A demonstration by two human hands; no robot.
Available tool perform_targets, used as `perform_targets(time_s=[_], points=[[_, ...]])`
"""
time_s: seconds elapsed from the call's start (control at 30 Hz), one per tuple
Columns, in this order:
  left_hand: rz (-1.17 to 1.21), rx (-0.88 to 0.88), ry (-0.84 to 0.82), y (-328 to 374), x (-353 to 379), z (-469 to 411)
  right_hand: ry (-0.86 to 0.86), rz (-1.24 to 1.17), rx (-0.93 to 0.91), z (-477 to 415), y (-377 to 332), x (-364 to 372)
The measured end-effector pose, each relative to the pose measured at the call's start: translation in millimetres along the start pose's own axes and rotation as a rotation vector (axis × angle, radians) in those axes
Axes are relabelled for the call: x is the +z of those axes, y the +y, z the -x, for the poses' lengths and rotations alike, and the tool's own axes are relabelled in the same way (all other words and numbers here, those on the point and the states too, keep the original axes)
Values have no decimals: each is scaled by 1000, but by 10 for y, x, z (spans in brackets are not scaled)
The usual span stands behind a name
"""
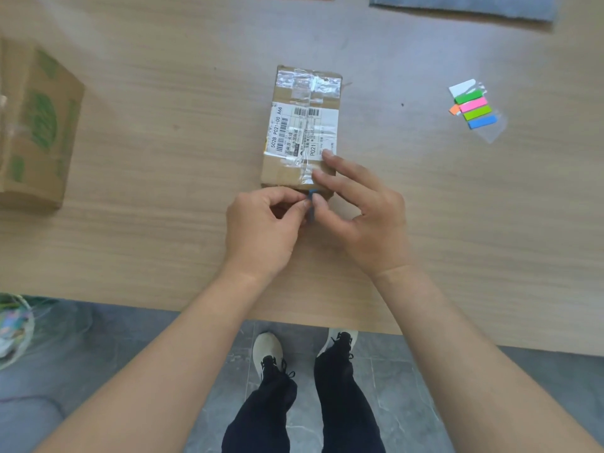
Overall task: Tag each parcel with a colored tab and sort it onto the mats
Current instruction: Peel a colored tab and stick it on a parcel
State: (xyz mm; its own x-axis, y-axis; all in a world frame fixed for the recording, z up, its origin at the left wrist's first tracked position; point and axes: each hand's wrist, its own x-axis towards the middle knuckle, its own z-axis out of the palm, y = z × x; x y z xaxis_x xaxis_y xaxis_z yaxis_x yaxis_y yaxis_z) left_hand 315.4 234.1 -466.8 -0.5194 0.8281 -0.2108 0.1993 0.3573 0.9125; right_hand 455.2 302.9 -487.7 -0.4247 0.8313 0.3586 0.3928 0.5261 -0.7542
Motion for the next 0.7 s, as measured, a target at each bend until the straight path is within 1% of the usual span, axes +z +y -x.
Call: perform_targets(time_s=[0.2, 0.33, 0.4, 0.5, 0.53, 0.6, 0.7], points=[[6, -7, 10, 1, 19, -6, 48, 2, -15, -29, 52, 63], [-109, -1, 6, -7, -65, -27, 89, -16, -30, -12, 101, 94], [-155, -21, 55, -17, -161, -23, 108, -28, -29, 4, 114, 121], [-146, -61, 188, -64, -333, -43, 135, -13, -6, 24, 101, 173], [-98, -71, 217, -70, -379, -66, 148, -5, 3, 33, 92, 186], [122, -120, 199, -29, -422, -122, 157, 0, 8, 45, 77, 198], [454, -223, 49, 162, -372, -176, 120, -7, 42, 42, 23, 198]])
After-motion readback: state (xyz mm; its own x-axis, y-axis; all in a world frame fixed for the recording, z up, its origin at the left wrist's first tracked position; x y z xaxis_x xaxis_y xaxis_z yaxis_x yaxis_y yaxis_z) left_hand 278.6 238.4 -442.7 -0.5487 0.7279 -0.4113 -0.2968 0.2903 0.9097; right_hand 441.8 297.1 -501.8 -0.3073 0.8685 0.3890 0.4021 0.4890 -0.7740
